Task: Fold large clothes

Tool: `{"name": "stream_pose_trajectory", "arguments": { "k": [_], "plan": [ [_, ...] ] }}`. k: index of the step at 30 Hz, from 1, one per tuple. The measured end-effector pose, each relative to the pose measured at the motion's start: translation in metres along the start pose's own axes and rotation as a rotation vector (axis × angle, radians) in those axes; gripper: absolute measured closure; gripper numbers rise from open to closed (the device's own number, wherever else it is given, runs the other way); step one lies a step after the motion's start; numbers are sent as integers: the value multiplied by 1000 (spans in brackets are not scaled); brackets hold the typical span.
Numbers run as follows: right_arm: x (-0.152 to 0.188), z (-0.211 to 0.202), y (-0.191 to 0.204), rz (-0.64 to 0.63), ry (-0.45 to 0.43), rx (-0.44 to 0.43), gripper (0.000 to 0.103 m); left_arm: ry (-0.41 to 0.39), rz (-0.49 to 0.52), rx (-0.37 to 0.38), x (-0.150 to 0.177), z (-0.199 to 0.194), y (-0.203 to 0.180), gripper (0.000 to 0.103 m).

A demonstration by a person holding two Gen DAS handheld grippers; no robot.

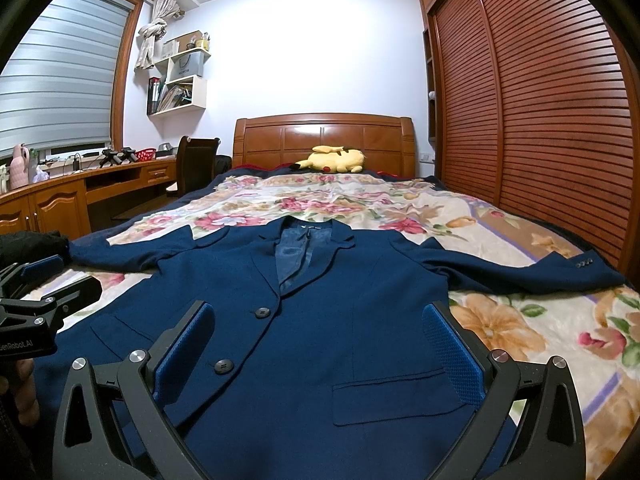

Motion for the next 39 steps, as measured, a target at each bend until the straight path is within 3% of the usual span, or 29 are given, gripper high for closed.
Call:
{"name": "stream_pose_trajectory", "arguments": {
  "k": [23, 39],
  "plan": [
    [0, 1, 3, -8, 16, -16, 0, 16, 3, -10, -1, -3, 3, 0],
    [-12, 4, 18, -32, 48, -141, 0, 125, -47, -96, 11, -8, 66, 0]
  ]
}}
Point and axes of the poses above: each gripper's, at about its wrist camera, not at the fingertips, and z roughly the way its jaws point, y to its left, x to its underside, the point moved 4 cm from there along z, roughly the way its jaws point, and after that the axes turned 1 degree about -x, right-handed, at the moved point
